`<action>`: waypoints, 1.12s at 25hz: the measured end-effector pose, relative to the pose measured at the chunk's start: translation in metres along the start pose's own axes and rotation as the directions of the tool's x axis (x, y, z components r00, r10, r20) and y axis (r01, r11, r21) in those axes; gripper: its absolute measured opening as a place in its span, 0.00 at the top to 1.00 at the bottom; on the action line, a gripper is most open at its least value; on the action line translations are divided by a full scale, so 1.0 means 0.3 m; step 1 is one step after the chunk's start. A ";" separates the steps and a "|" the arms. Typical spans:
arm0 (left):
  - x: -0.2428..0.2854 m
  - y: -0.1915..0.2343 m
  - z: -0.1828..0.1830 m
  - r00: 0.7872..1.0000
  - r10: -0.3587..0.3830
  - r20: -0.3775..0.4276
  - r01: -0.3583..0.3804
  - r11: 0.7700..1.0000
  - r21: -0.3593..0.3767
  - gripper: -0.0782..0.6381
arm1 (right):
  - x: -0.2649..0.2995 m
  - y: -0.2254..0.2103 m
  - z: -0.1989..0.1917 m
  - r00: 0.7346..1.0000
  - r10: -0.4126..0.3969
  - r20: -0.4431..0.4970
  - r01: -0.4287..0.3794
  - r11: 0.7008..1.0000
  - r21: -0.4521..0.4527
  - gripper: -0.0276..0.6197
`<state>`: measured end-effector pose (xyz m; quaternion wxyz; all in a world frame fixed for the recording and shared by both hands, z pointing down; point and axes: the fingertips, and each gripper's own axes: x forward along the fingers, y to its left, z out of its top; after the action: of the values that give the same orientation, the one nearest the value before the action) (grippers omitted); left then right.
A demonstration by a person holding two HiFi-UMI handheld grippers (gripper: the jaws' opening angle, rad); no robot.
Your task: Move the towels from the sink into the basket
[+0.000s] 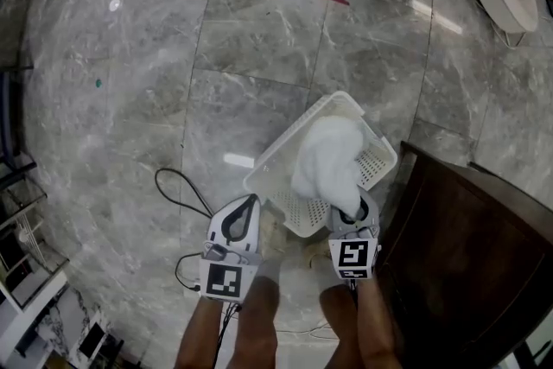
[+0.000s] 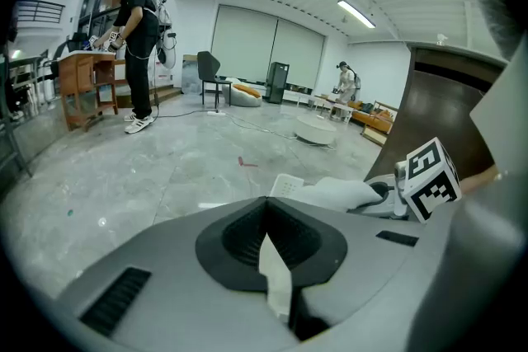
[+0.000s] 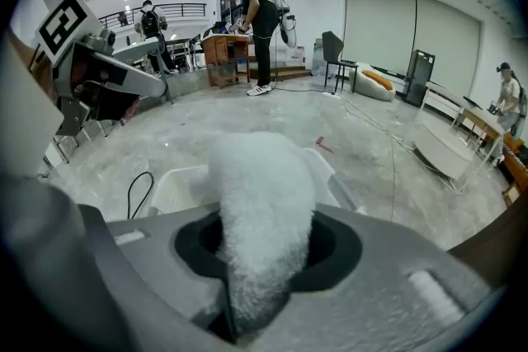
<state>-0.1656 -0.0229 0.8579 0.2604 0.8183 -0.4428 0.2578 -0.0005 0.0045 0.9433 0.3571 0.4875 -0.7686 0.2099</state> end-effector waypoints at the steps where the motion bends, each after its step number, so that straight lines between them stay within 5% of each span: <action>1: 0.012 0.003 -0.020 1.000 -0.004 -0.006 0.004 1.000 -0.004 0.88 | 0.017 0.007 -0.018 1.000 0.004 -0.006 -0.004 1.000 0.002 0.73; 9: 0.066 0.020 -0.134 0.998 -0.023 -0.051 0.021 0.999 -0.043 0.88 | 0.108 0.063 -0.108 0.998 0.039 -0.050 -0.037 0.999 0.039 0.70; 15: 0.059 0.011 -0.126 0.997 -0.034 -0.064 0.032 0.999 -0.031 0.88 | 0.097 0.090 -0.083 0.996 0.092 -0.005 -0.090 0.986 0.137 0.35; 22: 0.044 -0.017 -0.041 0.998 -0.042 -0.056 0.041 0.999 -0.003 0.88 | 0.058 0.054 -0.021 0.998 0.068 0.004 -0.068 0.991 0.119 0.34; 28: 0.000 -0.055 0.148 0.999 -0.049 0.000 0.049 0.998 0.034 0.88 | -0.047 0.000 0.146 0.997 0.052 0.063 -0.059 0.991 0.120 0.34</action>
<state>-0.1430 -0.0441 0.8223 0.2523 0.8334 -0.4183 0.2583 -0.0119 -0.0165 0.9040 0.2974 0.4928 -0.7781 0.2517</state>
